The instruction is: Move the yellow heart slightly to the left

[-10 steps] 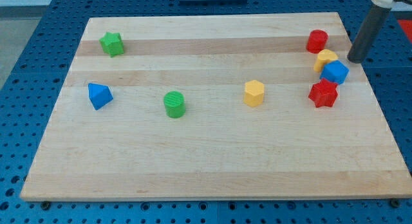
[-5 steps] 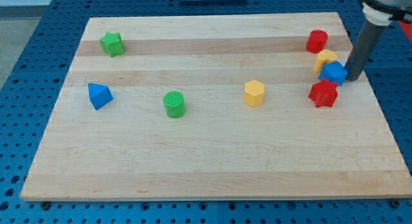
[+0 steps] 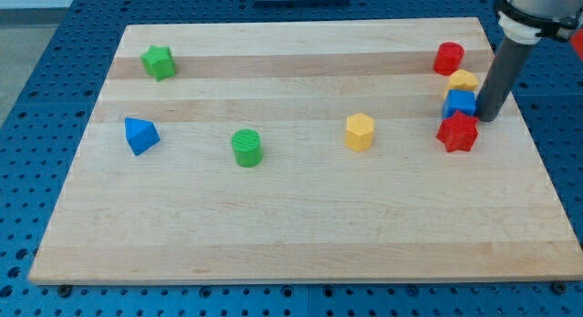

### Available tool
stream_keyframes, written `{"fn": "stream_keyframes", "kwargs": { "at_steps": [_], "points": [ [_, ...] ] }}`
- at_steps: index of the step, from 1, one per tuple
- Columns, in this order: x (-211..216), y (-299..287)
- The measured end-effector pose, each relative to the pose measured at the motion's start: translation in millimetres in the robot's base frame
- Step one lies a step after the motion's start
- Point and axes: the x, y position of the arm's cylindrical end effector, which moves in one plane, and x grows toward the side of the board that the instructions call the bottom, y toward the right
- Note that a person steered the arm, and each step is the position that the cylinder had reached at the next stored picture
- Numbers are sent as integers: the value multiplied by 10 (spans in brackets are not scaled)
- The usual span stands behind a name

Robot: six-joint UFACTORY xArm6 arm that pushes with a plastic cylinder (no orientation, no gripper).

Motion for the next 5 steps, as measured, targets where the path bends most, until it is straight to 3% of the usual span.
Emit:
{"fn": "stream_keyframes", "kwargs": {
  "at_steps": [3,5],
  "points": [
    [-70,373],
    [-265,174]
  ]
}}
